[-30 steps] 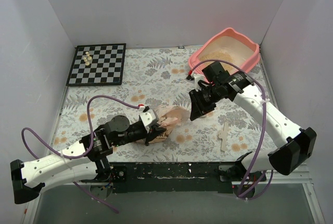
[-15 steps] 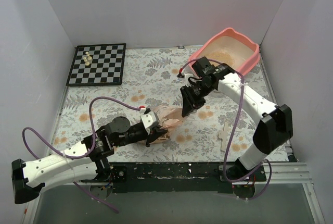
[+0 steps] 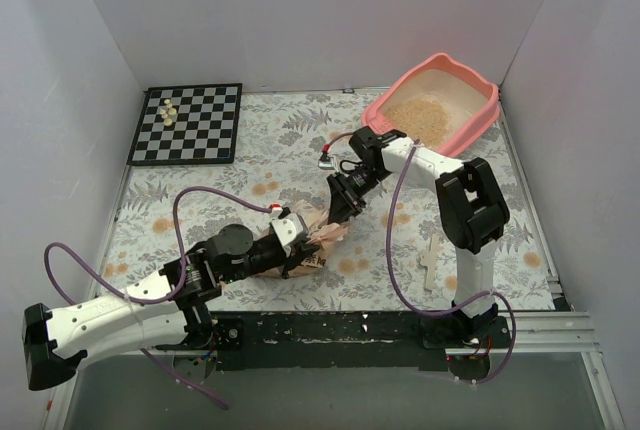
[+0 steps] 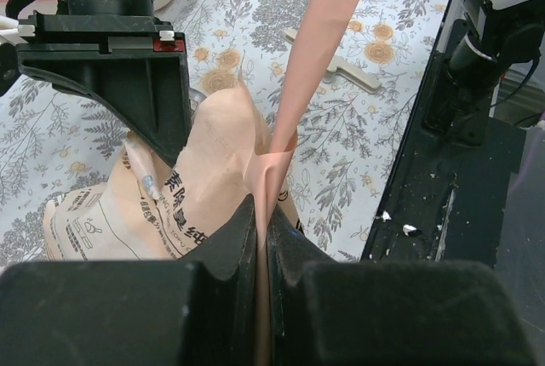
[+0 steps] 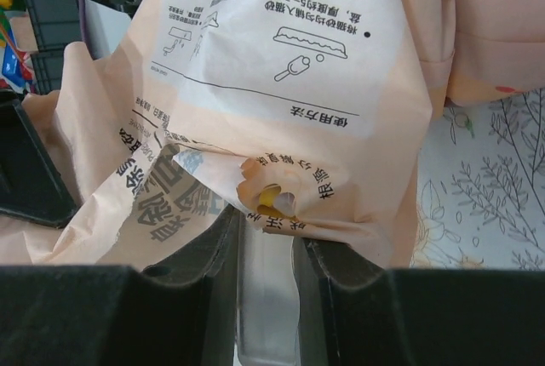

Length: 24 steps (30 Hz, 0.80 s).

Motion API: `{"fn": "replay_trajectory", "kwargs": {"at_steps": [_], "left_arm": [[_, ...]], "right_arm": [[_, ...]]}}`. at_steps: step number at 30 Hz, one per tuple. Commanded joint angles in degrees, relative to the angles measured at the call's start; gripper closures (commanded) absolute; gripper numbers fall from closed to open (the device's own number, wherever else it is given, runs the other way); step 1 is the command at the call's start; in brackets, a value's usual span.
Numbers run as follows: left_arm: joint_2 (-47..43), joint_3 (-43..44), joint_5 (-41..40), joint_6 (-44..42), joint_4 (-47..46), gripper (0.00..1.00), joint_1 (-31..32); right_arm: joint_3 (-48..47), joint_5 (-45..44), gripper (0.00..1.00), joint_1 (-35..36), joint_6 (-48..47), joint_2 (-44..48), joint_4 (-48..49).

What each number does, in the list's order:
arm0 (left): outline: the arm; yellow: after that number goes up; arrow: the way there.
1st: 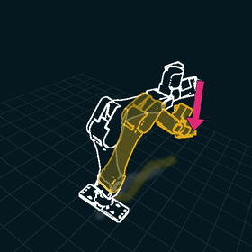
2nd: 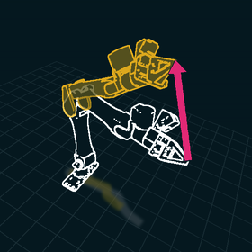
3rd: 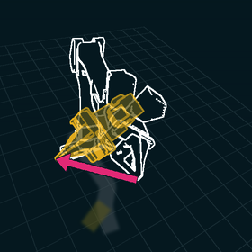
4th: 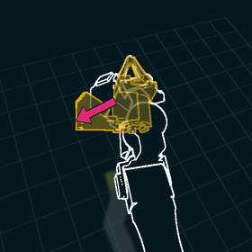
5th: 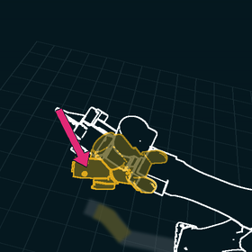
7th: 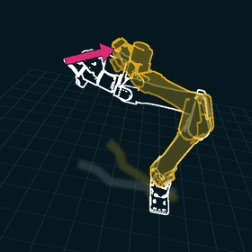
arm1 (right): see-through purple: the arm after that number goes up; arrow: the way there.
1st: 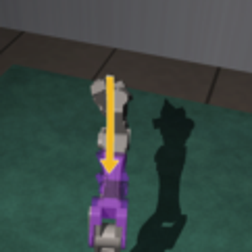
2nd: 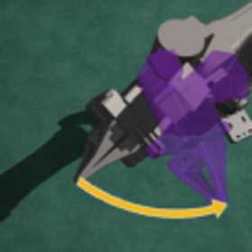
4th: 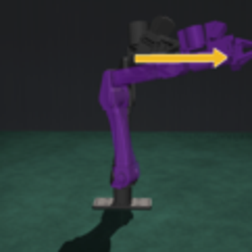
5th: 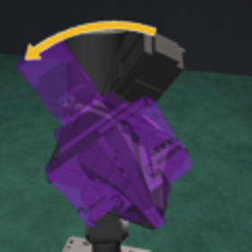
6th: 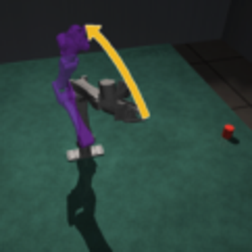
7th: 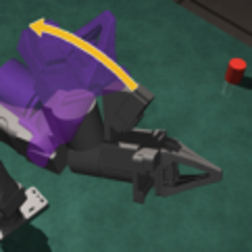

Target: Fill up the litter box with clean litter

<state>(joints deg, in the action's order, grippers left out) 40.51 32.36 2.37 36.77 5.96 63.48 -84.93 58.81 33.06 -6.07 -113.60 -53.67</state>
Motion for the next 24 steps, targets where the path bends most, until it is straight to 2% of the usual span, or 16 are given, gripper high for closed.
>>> {"fn": "replay_trajectory", "kwargs": {"at_steps": [1, 5, 15, 24], "left_arm": [[-1.1, 0.0, -3.3, -0.9, 2.1, 1.0, 0.2], [-1.9, -0.9, -4.8, -0.5, 3.0, 1.0, 0.3], [1.1, -1.4, -5.7, 3.7, 0.8, 1.0, 0.2], [1.9, -5.3, -8.5, 7.2, -5.5, 1.0, 0.3]], "right_arm": [[1.4, 6.9, 0.99, 1.8, -3.1, -0.1, 7.3], [5.2, 11.2, 0.99, 1.4, -3.0, 2.8, 10.7], [20.9, 16.5, 0.99, -2.5, 5.6, 12.4, 26.8], [35.2, 17.1, 0.99, -6.6, 24.8, 23.3, 47.0]]}}
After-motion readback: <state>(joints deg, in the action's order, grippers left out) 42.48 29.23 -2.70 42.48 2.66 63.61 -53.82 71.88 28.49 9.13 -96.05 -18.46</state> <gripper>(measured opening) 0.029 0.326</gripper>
